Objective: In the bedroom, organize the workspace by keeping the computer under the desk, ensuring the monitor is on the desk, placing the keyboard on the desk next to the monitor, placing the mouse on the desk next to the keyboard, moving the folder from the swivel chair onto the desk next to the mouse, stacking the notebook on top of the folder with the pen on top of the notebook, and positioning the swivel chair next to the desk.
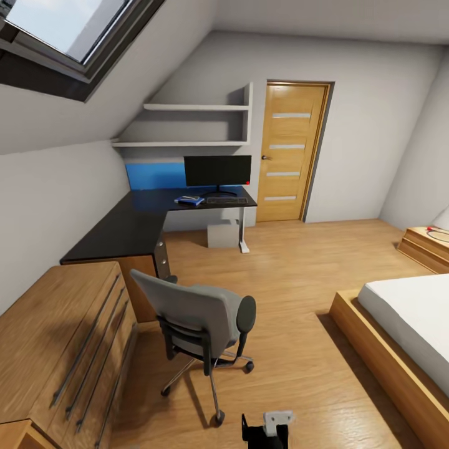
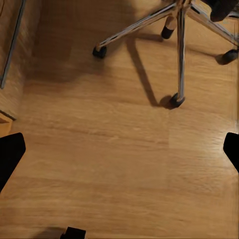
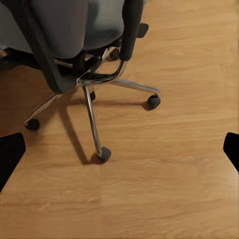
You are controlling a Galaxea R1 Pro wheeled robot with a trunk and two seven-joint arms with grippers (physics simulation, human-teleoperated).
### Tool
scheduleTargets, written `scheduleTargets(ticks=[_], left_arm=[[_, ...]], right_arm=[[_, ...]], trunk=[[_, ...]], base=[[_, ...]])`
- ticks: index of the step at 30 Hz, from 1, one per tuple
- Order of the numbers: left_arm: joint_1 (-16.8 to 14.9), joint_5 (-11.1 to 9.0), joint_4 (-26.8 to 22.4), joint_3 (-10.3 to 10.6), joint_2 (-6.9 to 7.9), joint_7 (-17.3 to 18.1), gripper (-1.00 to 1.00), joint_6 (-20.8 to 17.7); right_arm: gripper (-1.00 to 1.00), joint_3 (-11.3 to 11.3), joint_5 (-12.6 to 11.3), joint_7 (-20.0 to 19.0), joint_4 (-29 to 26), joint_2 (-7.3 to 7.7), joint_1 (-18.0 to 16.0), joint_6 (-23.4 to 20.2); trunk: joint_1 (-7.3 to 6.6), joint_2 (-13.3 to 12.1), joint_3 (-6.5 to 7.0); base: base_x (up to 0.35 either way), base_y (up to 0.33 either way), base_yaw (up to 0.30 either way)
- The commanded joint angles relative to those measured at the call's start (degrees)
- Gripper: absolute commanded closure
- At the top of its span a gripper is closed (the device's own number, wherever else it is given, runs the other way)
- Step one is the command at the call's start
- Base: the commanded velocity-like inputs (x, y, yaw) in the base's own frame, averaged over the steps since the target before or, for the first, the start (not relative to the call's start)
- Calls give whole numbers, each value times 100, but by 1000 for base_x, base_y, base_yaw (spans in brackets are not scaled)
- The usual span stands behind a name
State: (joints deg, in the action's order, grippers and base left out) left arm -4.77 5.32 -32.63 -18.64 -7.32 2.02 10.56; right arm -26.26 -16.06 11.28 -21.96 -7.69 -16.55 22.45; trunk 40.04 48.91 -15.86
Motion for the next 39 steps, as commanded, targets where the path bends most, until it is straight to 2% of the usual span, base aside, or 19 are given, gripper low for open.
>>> scheduleTargets(ticks=[1, 5, 10, 16, 21, 26, 35, 39], left_arm=[[-227, 56, -55, -44, -23, 14, -100, -132], [-531, 56, -87, -43, -20, 10, -100, -389], [-828, 51, -116, -37, -10, 7, -100, -560], [-1094, 54, -476, -42, -20, 1, -100, -786], [-1172, 56, -908, -33, -47, 2, -100, -1372], [-1194, 56, -1234, -16, -118, 7, -100, -1666], [-1201, 48, -1491, 229, -168, 44, -100, -1748], [-1202, 40, -1508, 286, -170, 68, -100, -1745]], right_arm=[[-100, -51, -23, 274, -264, -118, -18, -256], [-100, -53, -10, 401, -562, -231, -35, -514], [-100, -60, 4, 457, -928, -231, -46, -724], [-100, -80, 160, 482, -1519, -231, -49, -948], [-100, -105, 275, 478, -1738, -231, -50, -997], [-100, -190, 307, 450, -1770, -231, -50, -1010], [-100, -333, 308, 433, -1702, -231, -47, -997], [-100, -346, 296, 435, -1549, -54, -39, -997]], trunk=[[23, 47, -26], [111, 208, -98], [221, 408, -188], [353, 649, -296], [463, 849, -385], [572, 1050, -475], [770, 1411, -637], [858, 1571, -708]], base=[[0, 0, 0], [0, 0, 0], [0, 0, 0], [0, 0, 0], [0, 0, 0], [0, 0, 0], [0, 0, 0], [0, 0, 0]])
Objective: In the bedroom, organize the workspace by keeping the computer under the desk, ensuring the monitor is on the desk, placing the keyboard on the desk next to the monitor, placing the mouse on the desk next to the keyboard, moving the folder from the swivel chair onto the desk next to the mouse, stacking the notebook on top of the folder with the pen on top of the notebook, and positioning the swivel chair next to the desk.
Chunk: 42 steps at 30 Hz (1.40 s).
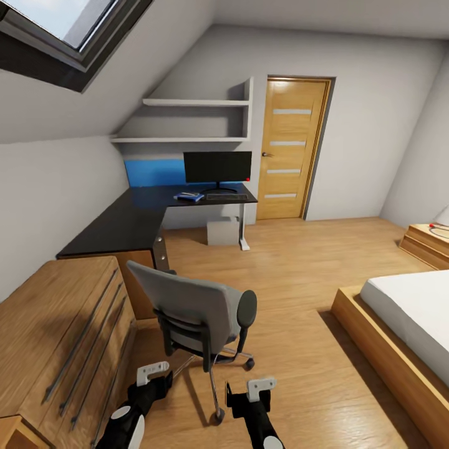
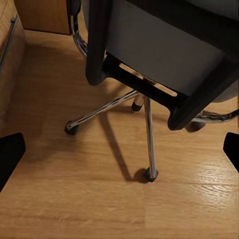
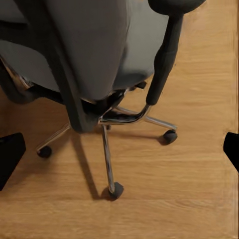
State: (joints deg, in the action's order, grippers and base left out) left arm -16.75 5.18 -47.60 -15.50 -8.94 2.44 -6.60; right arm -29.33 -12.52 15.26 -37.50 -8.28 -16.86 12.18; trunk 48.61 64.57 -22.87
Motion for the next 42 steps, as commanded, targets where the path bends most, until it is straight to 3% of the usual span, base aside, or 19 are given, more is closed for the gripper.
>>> scheduleTargets(ticks=[1, 9, 16, 22, 28, 35, 42], left_arm=[[-4, 54, -13, -21, -7, 32, -100, -27], [-3, 53, -28, 2, 11, 52, -100, -18], [2, 51, -16, 11, 14, 40, -100, -17], [2, 46, 5, 12, 8, 31, -100, -17], [0, 48, 48, 12, 7, 27, -100, -16], [2, 52, 23, 20, 13, 55, -100, -16], [-2, 65, -683, 88, 21, 86, -100, -157]], right_arm=[[-100, -41, -63, 36, 66, 36, -6, 32], [-100, -27, -96, 38, 760, 180, -3, 155], [-100, -25, -163, 39, 1421, 333, -5, 574], [-100, -44, -193, 34, 2042, 324, -7, 1083], [-100, -44, -204, 56, 2280, 298, -9, 1726], [-100, -28, -206, 64, 2340, 300, -8, 1960], [-100, -21, -201, 72, 2345, 309, -8, 2008]], trunk=[[23, 46, -25], [199, 367, -168], [352, 648, -294], [484, 888, -402], [616, 1129, -510], [770, 1410, -635], [923, 1690, -761]], base=[[0, 0, 0], [0, 0, 0], [0, 0, 0], [0, 0, 0], [0, 0, 0], [0, 0, 0], [0, 0, 0]])
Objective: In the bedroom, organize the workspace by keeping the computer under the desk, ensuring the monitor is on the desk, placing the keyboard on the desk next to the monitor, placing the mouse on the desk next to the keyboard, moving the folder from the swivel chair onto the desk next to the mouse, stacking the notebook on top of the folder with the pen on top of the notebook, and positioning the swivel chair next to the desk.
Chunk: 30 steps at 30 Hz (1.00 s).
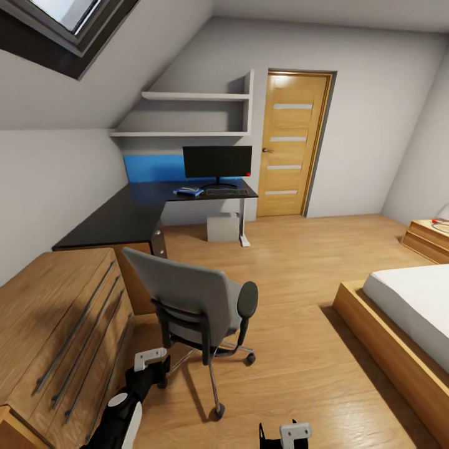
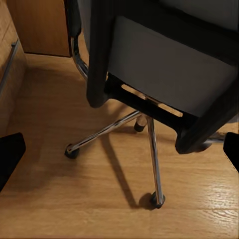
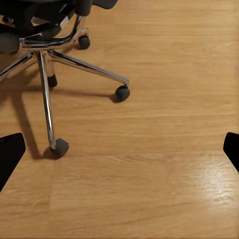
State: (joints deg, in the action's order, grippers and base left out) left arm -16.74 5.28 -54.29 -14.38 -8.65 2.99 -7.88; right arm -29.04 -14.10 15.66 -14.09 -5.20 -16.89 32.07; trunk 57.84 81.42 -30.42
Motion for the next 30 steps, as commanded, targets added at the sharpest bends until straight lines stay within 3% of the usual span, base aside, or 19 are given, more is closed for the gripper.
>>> scheduleTargets(ticks=[1, 9, 22, 30], left_arm=[[-4, 57, -190, -17, -7, 30, -100, -141], [-5, 47, -780, 99, -23, 26, -100, -713], [0, 2, -759, 119, -16, 95, -100, -620], [3, 10, -486, 126, -19, 106, -100, -578]], right_arm=[[-100, -50, -45, 32, 6, 1, -4, 18], [-100, -49, -48, 33, 11, -5, -4, 19], [-100, -43, -47, 29, 10, 2, -6, 25], [-100, -40, -41, 35, 8, 8, -6, 27]], trunk=[[23, 45, -24], [198, 366, -168], [484, 887, -401], [659, 1208, -545]], base=[[0, 0, 0], [0, 0, 0], [0, 0, 0], [0, 0, 0]])
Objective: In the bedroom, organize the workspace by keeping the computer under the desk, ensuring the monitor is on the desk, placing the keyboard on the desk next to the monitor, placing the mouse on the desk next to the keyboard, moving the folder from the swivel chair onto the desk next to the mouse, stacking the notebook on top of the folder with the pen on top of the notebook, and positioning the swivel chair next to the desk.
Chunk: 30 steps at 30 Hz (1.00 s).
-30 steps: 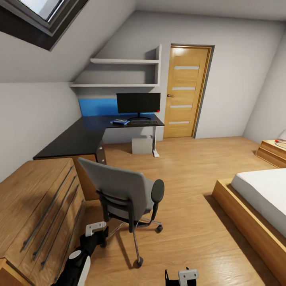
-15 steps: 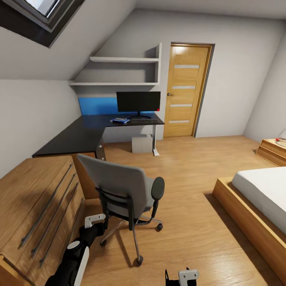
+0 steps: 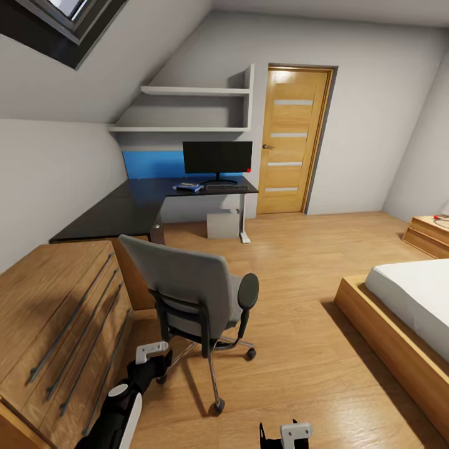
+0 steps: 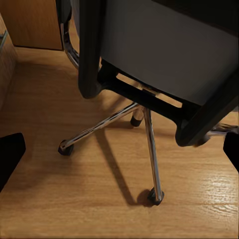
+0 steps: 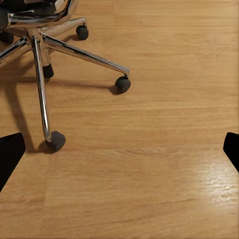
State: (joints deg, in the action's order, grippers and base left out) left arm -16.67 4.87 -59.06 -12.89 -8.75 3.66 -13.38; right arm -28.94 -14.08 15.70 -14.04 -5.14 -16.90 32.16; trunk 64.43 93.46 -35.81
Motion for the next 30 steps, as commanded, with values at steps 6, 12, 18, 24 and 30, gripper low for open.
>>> scheduleTargets(ticks=[6, 12, 18, 24, 30], left_arm=[[-3, 50, 88, -26, -4, 41, -100, -23], [-3, 54, 157, -22, -4, 41, -100, -24], [-3, 56, 187, -21, -3, 40, -100, -24], [-3, 57, 194, -21, -3, 38, -100, -24], [-4, 58, 245, -21, -5, 38, -100, -24]], right_arm=[[-100, -42, -44, 38, -1, 4, -4, 18], [-100, -40, -42, 38, -2, 7, -2, 18], [-100, -39, -42, 38, -2, 12, -1, 18], [-100, -41, -42, 38, -2, 10, -4, 20], [-100, -41, -39, 38, -2, 14, -4, 42]], trunk=[[132, 245, -114], [264, 486, -222], [308, 566, -257], [308, 566, -257], [308, 566, -257]], base=[[0, 0, -41], [0, 0, -130], [0, 0, -174], [0, 0, -239], [0, 0, -236]])
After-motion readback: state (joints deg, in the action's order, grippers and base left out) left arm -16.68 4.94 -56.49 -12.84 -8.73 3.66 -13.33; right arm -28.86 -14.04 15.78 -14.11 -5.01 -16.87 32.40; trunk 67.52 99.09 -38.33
